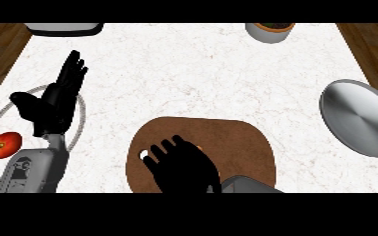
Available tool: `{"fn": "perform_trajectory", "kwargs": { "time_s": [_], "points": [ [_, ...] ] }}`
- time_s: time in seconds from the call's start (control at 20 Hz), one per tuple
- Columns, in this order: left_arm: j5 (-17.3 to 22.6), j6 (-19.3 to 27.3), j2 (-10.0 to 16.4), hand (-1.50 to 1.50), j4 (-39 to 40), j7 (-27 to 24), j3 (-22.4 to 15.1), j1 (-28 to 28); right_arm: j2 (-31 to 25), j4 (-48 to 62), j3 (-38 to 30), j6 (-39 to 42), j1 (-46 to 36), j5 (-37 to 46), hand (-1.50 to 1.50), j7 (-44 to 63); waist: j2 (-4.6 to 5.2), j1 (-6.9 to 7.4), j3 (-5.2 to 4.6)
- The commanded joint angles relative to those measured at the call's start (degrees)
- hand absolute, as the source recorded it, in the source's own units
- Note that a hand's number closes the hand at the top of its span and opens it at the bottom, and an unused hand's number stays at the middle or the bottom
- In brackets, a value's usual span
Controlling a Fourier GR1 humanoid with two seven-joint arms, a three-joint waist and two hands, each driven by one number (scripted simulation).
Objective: Pick the croissant from the cutting board and place it in the pan
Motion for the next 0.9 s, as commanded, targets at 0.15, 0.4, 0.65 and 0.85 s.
{"fn": "perform_trajectory", "kwargs": {
  "time_s": [0.15,0.4,0.65,0.85],
  "points": [
    [-0.4,-0.9,0.9,0.00,-0.8,2.6,1.4,-1.7,1.4,3.2,2.2,2.5,3.7,6.7,-1.50,-2.0,0.01,0.04,0.01],
    [-0.7,-2.0,-1.2,0.00,-0.1,-1.0,0.0,1.2,0.4,7.2,2.8,5.1,0.1,10.1,-1.50,-3.3,0.05,0.17,0.00],
    [-2.3,-0.7,-2.2,0.00,-3.1,-0.9,-0.7,3.1,0.4,9.5,5.3,4.7,1.3,14.9,-1.50,-4.3,0.00,0.25,0.01],
    [-1.6,-1.4,-1.6,0.00,-2.7,0.6,0.7,2.1,2.6,13.5,2.0,7.7,-1.9,16.7,-1.50,-5.5,0.05,0.25,0.00]
  ]
}}
